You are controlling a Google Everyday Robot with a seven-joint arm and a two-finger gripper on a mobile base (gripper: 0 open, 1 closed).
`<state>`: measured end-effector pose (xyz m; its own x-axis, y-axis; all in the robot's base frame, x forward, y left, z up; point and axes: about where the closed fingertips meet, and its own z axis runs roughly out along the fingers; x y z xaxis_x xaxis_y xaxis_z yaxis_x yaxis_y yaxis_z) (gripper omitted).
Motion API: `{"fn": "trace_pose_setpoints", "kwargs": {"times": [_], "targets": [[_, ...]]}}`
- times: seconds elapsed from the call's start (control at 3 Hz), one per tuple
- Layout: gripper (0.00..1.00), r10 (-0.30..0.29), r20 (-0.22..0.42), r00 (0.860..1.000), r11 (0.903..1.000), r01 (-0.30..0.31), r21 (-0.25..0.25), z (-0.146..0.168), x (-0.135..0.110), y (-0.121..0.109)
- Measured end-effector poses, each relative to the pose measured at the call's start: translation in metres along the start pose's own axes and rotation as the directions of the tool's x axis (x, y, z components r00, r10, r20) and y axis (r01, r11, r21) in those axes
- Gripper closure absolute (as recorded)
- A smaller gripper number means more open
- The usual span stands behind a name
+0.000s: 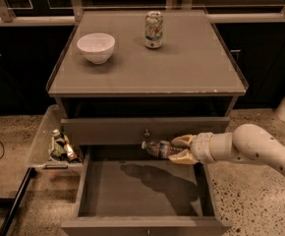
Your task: Pick water bottle from middle drawer and place on counter
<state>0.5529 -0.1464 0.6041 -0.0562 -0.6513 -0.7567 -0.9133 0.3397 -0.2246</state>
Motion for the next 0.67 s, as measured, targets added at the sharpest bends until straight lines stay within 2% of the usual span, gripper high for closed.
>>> {"fn": "trace_pose_setpoints", "kwargs": {"times": [0.33,0.67], "targets": [[1.00,-0.011,0.006,1.000,0.9999,0.011,-0.013,-0.002,-0.005,0.015],[1.00,-0.088,0.020,0.996,0.9960,0.088,-0.016,-0.023,-0.035,0.036]]}}
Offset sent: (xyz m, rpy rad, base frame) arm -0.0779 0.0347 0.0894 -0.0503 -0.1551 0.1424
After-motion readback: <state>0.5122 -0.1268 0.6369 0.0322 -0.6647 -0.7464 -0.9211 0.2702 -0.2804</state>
